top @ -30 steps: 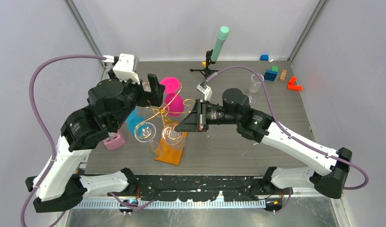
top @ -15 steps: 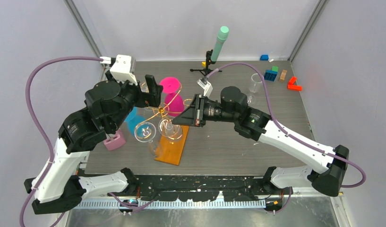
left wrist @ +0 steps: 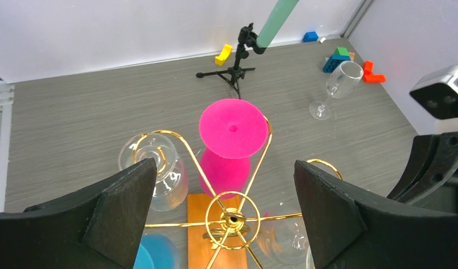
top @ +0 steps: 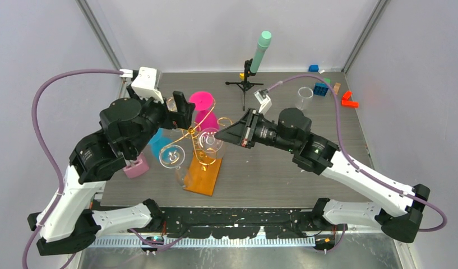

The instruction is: Take the wine glass off the wine glass rack

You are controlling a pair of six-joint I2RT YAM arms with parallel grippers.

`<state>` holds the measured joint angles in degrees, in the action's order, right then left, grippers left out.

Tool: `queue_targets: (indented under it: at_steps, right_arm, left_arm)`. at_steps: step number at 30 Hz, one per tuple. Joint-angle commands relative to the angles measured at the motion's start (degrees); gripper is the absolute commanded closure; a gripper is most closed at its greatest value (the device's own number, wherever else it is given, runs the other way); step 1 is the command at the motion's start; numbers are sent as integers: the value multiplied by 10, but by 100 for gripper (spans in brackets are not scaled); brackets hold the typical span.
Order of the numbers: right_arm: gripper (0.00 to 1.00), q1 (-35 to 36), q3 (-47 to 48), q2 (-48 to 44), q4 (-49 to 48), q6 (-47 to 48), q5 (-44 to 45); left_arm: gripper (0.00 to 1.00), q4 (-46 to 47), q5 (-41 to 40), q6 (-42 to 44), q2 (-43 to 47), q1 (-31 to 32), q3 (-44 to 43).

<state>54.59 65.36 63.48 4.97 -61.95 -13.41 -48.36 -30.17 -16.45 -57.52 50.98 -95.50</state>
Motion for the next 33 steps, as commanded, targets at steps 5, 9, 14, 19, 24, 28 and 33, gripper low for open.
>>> queue_targets:
  at_steps: [5,9,14,19,24,28,33]
  right_arm:
    - [100,-1,40,-58,45,2,67]
    - [100,-1,72,-74,125,15,88]
    - [100,-1,101,-104,205,14,124]
    - [100,-1,130,-152,293,6,212]
    - [100,-1,139,-209,341,-26,329]
    - [100,-1,143,-232,347,-69,412]
    - [100,-1,172,-232,334,-85,477]
  left_arm:
    - [5,84,71,30,12,-2,27]
    - [5,129,112,48,20,-2,52]
    - [5,188,162,68,23,-2,95]
    - [5,241,227,69,5,-2,117]
    - [5,295,315,69,-29,-2,122]
    - [5,350,415,71,-57,-2,136]
    - [7,430,551,33,-99,-2,149]
